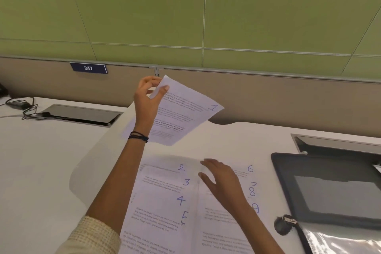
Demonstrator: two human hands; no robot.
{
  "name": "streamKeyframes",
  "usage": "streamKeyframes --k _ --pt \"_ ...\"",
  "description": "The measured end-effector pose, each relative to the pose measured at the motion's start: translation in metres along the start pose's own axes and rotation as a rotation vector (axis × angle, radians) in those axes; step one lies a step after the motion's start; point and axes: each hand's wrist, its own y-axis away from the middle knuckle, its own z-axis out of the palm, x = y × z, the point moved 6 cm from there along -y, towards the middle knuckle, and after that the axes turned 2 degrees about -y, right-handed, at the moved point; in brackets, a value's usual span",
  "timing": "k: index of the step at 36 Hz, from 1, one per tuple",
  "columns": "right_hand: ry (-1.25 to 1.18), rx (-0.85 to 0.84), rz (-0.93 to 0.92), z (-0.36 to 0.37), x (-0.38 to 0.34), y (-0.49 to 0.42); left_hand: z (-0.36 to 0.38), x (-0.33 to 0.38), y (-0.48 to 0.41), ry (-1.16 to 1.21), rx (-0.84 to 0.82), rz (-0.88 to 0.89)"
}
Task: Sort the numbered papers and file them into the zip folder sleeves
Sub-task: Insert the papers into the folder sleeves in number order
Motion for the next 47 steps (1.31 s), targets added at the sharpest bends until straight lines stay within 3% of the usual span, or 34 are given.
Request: streamKeyframes --k 7,17,26,35,47 --pt "-0.065 0.267 0.026 -0.079 -0.008 0.018 0.006 0.044 0.025 -0.030 -0.094 0.103" --pt "-0.088 0.429 0.052 -0.152 -0.013 0.056 0.023 0.103 0.074 -0.030 -0.307 0.280" --pt "-0.139 0.349 0.183 -0.180 0.014 0.099 0.048 0.138 0.129 0.055 -0.650 0.272" --pt "-0.198 0.119 0.325 -0.194 0.034 0.135 0.071 0.158 0.164 0.074 -0.767 0.308" --pt "-0.203 0.092 0.279 -0.230 0.069 0.181 0.131 0.195 0.213 0.060 -0.867 0.327"
